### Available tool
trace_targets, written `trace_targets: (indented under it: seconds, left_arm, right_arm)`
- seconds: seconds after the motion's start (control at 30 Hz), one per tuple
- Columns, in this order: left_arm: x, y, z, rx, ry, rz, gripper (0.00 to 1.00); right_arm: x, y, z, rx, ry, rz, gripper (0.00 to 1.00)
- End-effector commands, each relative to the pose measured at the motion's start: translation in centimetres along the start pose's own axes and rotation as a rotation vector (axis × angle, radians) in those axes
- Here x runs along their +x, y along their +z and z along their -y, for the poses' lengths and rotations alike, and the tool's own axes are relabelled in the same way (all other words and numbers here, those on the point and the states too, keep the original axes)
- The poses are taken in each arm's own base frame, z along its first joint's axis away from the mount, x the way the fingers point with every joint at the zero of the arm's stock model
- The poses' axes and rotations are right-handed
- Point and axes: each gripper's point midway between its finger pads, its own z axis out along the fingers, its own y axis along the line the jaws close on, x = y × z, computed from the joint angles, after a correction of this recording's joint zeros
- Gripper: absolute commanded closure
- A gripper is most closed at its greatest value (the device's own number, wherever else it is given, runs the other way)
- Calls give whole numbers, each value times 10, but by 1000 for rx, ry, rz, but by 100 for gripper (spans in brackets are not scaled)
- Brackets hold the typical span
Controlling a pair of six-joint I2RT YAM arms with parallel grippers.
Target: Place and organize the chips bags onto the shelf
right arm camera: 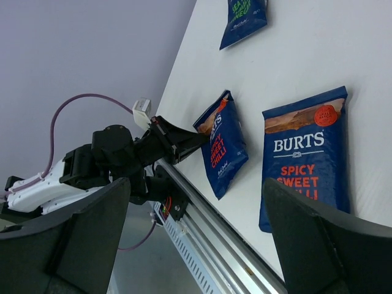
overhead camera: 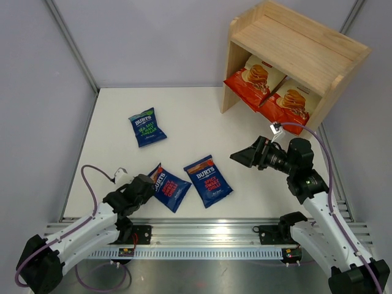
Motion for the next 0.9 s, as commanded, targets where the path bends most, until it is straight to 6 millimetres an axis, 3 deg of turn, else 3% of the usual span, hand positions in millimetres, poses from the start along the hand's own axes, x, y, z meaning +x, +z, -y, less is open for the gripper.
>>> trace_targets:
  seconds: [0.0,0.13,0.3,0.53,0.67,0.87]
  left_arm:
    - [-5,0,4,23,-36,22,100]
    - [-19,-10,17,82,-47,70,100]
    - [-36,-31,51,241,-55,105,100]
    - [-46,-59,91,430,-124,90,100]
    - [-53,-80,113,524,-171,74,100]
    - [-74,-119,141,641,-221,78,100]
  right_arm:
    - [0,3,-6,-67,-5,4,5]
    - [5,11,1,-74,30,-20,7]
    - [13,26,18,-88,72,-42,9]
    - [45,58,33,-55,114,-54,14]
    - [69,72,15,-130,88,-28,14]
    - [84,81,13,-152,42,-4,15]
